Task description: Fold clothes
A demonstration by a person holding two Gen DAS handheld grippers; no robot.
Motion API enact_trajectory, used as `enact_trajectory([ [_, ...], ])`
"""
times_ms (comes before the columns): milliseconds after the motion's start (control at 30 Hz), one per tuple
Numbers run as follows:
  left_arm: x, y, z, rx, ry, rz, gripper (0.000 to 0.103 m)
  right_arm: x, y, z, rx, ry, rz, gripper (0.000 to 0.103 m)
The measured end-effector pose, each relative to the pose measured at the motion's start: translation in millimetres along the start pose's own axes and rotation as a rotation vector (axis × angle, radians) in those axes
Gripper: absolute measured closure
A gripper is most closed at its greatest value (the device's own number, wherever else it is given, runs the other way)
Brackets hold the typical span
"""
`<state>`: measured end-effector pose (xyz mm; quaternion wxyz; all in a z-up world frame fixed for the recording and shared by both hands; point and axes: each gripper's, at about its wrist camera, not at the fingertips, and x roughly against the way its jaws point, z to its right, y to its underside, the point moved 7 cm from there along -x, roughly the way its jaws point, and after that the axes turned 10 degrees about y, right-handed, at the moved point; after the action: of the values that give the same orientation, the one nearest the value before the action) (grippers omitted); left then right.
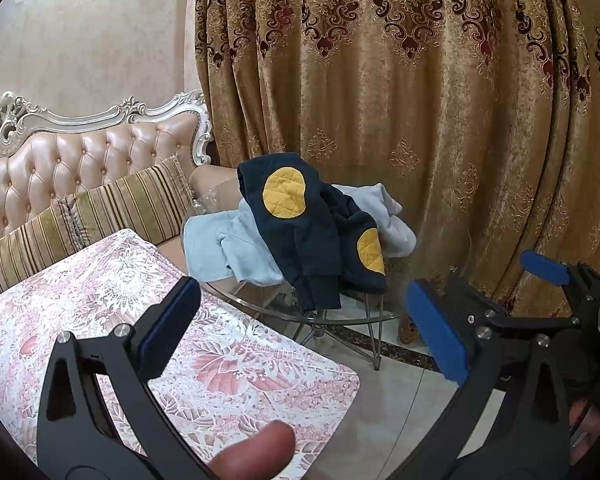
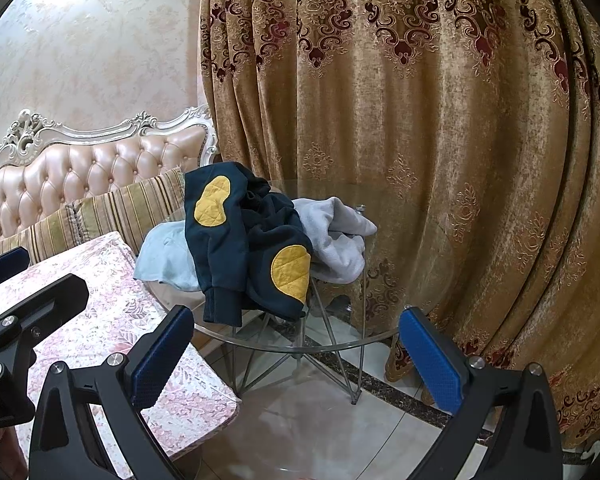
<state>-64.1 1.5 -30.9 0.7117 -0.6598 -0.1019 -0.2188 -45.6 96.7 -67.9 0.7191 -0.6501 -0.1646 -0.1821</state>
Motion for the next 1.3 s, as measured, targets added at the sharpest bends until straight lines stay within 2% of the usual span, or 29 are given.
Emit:
enact_trajectory([
  [1067, -3.0, 4.5, -5.6, 0.018, 0.006, -0.012, 0.000, -8.6, 5.9, -2.2, 0.005, -0.007, -0.023, 0.000],
  [1300, -7.7, 7.4, -18.5, 0.046, -0.008, -0.024, 0.000, -43.0, -3.0, -21.4, -0.001, -0.097, -0.038, 0.000],
])
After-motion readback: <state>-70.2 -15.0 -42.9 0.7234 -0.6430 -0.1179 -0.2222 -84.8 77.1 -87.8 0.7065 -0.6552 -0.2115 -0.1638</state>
